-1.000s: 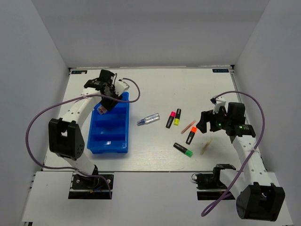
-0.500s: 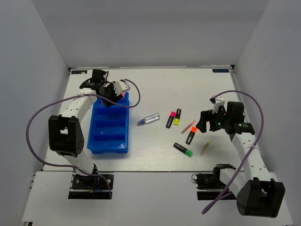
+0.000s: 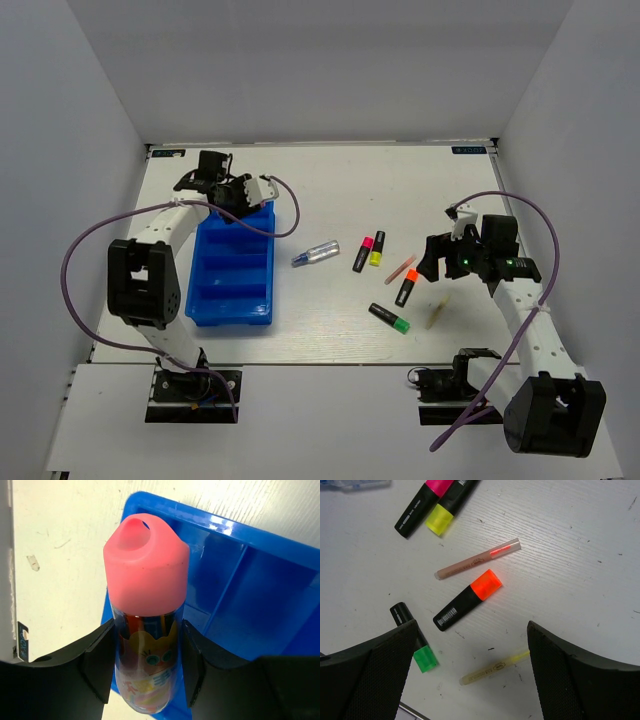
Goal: Sort the stationery into containers
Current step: Place the stationery in the storage box, then pick up the stationery from the center of the board, then place the stationery in the storage box, then pick up the pen from the center of the board, then place the pen in the storage box.
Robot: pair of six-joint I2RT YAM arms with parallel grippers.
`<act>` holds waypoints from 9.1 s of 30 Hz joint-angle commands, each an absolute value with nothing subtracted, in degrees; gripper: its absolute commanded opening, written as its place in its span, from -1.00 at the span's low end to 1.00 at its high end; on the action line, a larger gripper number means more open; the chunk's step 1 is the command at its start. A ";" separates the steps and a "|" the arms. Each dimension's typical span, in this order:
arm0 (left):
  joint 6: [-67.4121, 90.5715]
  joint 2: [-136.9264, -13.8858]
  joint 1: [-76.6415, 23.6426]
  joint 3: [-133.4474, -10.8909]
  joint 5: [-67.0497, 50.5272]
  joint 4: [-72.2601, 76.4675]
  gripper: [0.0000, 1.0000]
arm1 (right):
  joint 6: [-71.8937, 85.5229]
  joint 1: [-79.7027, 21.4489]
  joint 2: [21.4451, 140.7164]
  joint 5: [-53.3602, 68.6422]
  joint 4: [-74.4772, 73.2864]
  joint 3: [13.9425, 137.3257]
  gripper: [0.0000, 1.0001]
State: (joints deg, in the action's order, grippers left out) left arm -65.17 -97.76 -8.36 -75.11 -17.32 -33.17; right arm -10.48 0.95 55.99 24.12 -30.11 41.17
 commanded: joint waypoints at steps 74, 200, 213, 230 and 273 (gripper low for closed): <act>5.80 -26.98 -15.03 -28.48 -11.25 -17.84 1.00 | -74.10 -36.74 124.98 23.56 -33.67 85.01 -0.40; 19.16 -122.08 -53.00 -96.06 8.96 -32.61 0.11 | -5.28 -10.11 69.35 15.20 -37.53 56.87 -0.25; 19.16 -126.30 -52.74 -97.47 11.95 -31.20 0.18 | -4.75 -8.62 67.76 17.40 -37.71 56.87 -0.19; 19.17 -119.99 -51.59 -89.92 12.38 -31.28 -0.99 | -5.01 -6.77 67.24 20.65 -38.23 57.04 0.51; -59.94 -63.63 -1.42 -52.22 -34.36 -50.89 -0.99 | -4.57 -5.54 69.78 25.31 -38.58 56.60 0.56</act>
State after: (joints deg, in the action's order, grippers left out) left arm -50.87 -64.95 -4.51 -54.08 -20.32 -47.35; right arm -4.86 -5.98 68.97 23.92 -38.87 57.10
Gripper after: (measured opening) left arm 0.381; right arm 0.780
